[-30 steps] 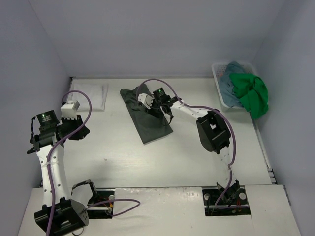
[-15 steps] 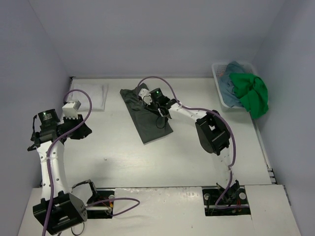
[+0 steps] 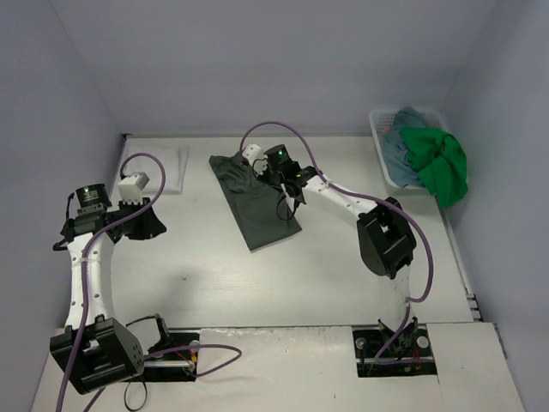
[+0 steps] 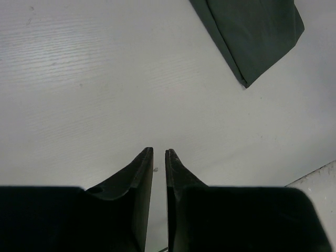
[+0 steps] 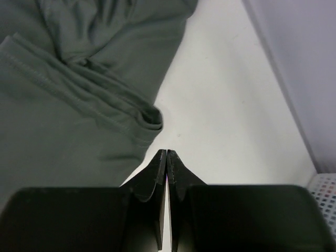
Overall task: Fold and stack the t-shirts
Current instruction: Fold the tshirt
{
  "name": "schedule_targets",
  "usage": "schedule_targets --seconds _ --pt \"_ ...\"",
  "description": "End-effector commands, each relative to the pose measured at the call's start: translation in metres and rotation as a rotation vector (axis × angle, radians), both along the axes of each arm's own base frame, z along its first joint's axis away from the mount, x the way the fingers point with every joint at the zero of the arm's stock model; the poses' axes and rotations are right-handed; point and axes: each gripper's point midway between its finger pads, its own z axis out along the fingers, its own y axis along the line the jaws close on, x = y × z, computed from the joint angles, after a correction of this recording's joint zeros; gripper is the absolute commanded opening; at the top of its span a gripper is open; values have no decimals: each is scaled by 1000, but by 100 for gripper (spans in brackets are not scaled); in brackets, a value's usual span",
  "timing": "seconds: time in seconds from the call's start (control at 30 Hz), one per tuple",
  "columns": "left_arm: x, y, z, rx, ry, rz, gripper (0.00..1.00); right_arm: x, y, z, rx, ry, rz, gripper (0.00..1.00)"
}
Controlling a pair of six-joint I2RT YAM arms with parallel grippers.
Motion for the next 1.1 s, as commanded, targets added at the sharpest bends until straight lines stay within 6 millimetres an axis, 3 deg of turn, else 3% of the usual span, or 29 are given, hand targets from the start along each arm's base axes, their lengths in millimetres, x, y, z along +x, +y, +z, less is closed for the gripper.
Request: schedule_targets --seconds 0.0,0.17,0.33,0.4,0.47,0.6,0.77,0.87,0.97,1.0,1.03,1.07 --pt "14 -8 19 33 -50 -62 11 -14 13 6 51 48 52 0" --pt "22 -24 14 59 -36 -144 8 -29 24 -18 66 143 113 0" --pt "36 -62 8 90 -15 -301 0 -29 22 -34 44 165 111 0" --pt "48 -72 13 96 -37 -340 0 -27 19 -35 36 163 104 0" --pt "63 -88 7 108 -50 -401 0 -26 14 -34 36 161 89 0" --pt "108 -113 5 90 -108 -446 0 -10 -10 -21 64 141 22 0" --pt "139 -158 -6 39 -146 -502 0 17 -48 11 128 90 -99 0" --pt "164 -183 -26 30 -136 -525 0 29 -76 25 159 71 -159 0" --pt "175 -199 -42 10 -84 -546 0 29 -84 32 177 69 -165 0" --pt "176 -202 -64 0 -10 -545 0 28 -86 32 184 76 -166 0" --pt "185 -207 -59 -5 -21 -549 0 28 -88 32 187 79 -167 0" --pt "185 -209 -73 -12 27 -547 0 27 -89 33 195 83 -164 0"
